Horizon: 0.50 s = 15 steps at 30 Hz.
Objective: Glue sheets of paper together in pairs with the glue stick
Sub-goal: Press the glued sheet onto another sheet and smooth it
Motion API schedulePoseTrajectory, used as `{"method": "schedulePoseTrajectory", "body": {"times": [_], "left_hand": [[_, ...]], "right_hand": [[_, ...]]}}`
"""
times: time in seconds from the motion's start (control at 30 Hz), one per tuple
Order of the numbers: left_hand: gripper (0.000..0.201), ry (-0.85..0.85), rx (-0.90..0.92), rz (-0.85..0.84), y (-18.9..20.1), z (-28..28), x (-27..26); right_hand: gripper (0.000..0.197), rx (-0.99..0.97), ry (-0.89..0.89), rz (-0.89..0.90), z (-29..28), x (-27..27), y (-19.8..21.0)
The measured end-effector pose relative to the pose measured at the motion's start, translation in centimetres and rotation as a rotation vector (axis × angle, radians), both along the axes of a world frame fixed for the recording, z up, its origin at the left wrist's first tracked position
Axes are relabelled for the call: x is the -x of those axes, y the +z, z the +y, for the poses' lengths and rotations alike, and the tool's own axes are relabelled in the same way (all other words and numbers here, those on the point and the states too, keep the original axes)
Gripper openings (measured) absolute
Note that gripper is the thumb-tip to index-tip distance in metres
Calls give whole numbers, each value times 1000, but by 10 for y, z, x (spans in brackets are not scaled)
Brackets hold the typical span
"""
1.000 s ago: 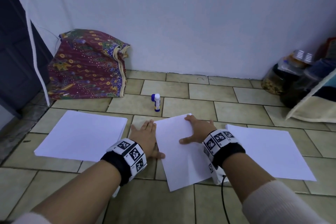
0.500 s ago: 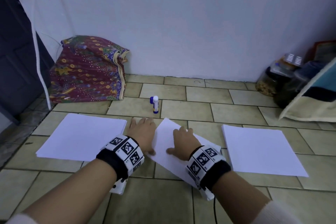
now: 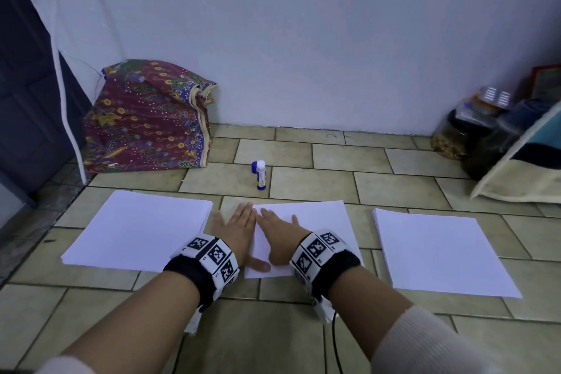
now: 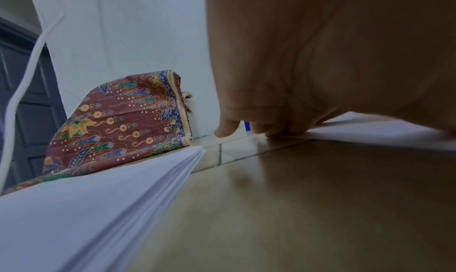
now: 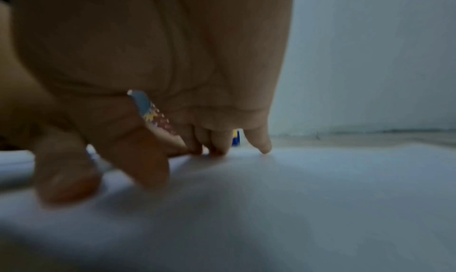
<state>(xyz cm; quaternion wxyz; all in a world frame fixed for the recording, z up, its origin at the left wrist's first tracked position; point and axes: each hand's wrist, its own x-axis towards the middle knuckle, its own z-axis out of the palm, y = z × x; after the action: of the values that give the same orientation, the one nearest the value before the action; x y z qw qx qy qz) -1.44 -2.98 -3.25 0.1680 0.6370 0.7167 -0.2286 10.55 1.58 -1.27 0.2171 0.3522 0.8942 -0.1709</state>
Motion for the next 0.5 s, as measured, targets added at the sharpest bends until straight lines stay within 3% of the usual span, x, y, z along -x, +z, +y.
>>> {"method": "schedulePoseTrajectory", "body": {"times": [0.07, 0.23, 0.5], "left_hand": [[127, -5, -20, 55, -2, -1, 0], [124, 19, -27, -10, 0, -2, 2], [124, 6, -23, -41, -1, -4, 7]], "right_hand": [[83, 27, 1, 42, 2, 0, -2], [60, 51, -149, 33, 24, -33, 7], [71, 51, -411, 4, 55, -98, 11]]}}
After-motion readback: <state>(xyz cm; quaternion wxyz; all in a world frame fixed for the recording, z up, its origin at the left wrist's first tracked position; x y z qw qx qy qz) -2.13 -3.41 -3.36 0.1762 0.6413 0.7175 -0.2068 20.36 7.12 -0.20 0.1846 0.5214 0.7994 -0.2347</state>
